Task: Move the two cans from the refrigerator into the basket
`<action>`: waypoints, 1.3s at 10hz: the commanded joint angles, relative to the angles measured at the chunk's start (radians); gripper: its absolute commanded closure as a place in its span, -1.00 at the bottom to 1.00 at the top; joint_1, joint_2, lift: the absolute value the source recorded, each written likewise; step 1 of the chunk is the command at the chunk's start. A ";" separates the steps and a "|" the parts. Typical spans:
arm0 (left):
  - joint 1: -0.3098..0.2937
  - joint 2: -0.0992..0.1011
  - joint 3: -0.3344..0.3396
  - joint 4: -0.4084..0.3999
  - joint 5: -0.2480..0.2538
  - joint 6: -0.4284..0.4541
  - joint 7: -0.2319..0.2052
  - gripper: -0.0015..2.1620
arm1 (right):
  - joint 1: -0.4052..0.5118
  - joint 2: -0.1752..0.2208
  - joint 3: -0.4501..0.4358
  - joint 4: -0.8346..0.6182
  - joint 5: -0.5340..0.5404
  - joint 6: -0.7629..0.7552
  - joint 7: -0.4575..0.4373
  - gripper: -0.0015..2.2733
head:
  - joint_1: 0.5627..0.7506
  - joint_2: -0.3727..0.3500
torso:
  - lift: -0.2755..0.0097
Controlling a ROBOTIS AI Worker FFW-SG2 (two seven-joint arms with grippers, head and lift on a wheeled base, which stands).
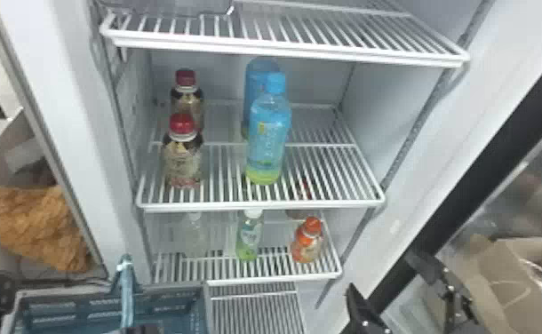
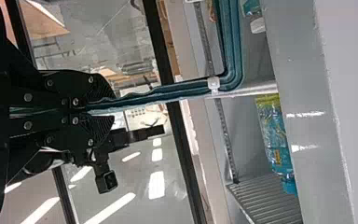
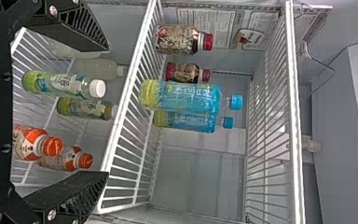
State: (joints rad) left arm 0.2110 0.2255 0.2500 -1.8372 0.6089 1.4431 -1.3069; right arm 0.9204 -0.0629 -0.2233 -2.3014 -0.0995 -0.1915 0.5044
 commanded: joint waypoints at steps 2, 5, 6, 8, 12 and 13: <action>0.000 -0.002 0.001 0.000 -0.001 0.000 0.001 0.11 | 0.000 0.000 0.000 0.003 -0.004 0.000 0.000 -0.89 | 0.41 -0.48 | 0.76; 0.000 -0.002 0.001 0.000 0.001 0.000 0.003 0.11 | 0.000 0.000 0.000 0.005 -0.008 0.002 0.000 -0.89 | 0.41 -0.48 | 0.76; 0.000 -0.002 0.001 0.000 0.001 0.000 0.003 0.11 | 0.000 0.000 0.000 0.005 -0.010 0.002 -0.001 -0.89 | 0.41 -0.48 | 0.76; 0.000 -0.002 0.003 0.000 0.001 0.000 0.003 0.11 | 0.000 0.000 0.000 0.008 -0.012 0.010 0.000 -0.89 | 0.41 -0.49 | 0.76; 0.005 -0.002 0.007 0.000 0.003 0.000 0.008 0.11 | -0.002 0.003 0.000 0.023 -0.026 0.010 -0.001 -0.89 | 0.41 -0.50 | 0.76; 0.005 -0.003 0.007 0.000 0.003 0.000 0.009 0.11 | -0.002 0.005 0.000 0.023 -0.028 0.010 -0.001 -0.89 | 0.41 -0.50 | 0.76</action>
